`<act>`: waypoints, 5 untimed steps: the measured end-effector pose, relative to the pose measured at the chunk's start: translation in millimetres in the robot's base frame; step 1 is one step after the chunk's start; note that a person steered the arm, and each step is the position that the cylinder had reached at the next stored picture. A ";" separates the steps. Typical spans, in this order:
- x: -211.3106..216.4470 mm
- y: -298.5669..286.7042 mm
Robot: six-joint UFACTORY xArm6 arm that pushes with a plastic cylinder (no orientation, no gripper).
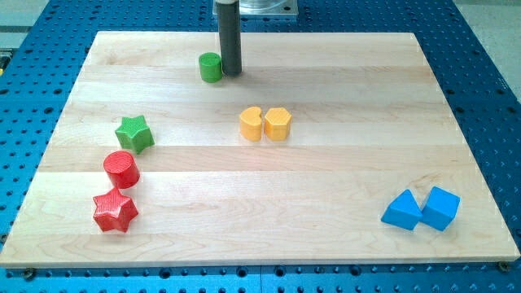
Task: Push the green circle above the green star
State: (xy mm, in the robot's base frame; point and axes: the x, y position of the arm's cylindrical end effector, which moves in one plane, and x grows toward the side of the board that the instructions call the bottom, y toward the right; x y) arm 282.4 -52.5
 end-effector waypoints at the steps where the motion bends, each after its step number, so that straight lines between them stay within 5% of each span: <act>1: 36.1 -56.0; 3: -7.5 -72.2; 4: 24.7 -100.5; 5: -13.0 -109.2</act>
State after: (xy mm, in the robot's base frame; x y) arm 269.4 -161.7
